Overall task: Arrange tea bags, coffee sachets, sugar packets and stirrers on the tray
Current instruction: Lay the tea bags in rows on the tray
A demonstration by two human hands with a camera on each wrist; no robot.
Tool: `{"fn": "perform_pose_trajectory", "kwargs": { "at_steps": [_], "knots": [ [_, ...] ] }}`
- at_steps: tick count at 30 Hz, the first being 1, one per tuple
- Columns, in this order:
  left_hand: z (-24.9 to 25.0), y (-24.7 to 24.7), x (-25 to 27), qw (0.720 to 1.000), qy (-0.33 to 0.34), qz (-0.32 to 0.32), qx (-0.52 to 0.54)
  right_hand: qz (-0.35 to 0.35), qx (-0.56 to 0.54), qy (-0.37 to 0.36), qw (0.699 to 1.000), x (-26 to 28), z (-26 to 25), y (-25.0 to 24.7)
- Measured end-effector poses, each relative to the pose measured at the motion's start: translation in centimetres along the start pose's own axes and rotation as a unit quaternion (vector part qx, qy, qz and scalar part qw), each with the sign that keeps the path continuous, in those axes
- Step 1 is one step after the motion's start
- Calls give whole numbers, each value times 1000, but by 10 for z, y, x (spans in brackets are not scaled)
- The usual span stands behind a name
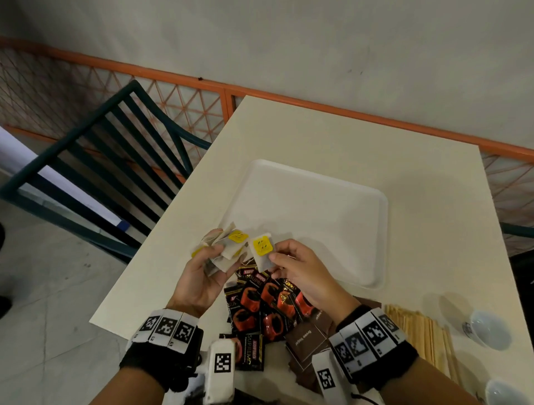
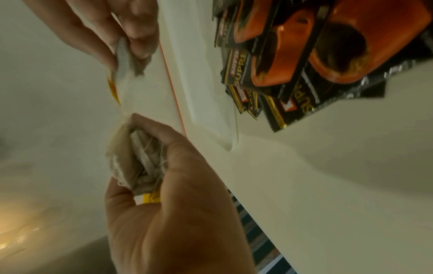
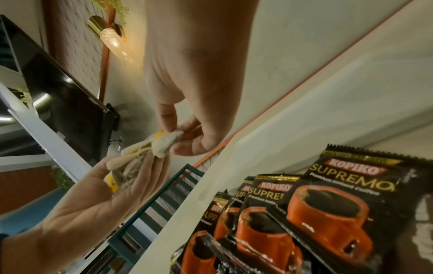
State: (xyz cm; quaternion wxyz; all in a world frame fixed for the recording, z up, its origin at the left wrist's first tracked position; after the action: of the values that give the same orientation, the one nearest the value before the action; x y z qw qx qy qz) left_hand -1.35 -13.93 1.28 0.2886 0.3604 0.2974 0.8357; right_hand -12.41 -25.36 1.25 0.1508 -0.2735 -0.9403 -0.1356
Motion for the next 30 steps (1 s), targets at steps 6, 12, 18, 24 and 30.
{"fn": "perform_pose_trajectory", "kwargs": {
  "at_steps": [6,12,18,24,30],
  "knots": [
    [24,-15,-23,1000,1,13,13,-6,-131,14,991,-26,-9,-3],
    [56,-34,-57,999,-1,37,-3,8,-203,33,979,-78,-21,0],
    [76,-37,-92,999,-10,38,5,145,-1,54,988,-144,-24,-24],
    [82,-40,-120,999,-23,37,-13,234,17,72,969,-212,-30,-46],
    [78,-51,-133,998,-30,38,-38,244,47,85,965,-251,-29,-53]
  ]
}}
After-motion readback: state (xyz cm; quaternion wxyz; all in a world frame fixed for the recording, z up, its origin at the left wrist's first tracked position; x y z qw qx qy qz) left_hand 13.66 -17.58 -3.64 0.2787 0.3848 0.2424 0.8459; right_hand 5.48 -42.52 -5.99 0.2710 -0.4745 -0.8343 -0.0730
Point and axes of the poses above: each hand's wrist, its own x-axis away from the middle knuckle, its own y-axis out of the palm, z = x × y, the point moved 8 cm from there along -x, towards the middle knuckle
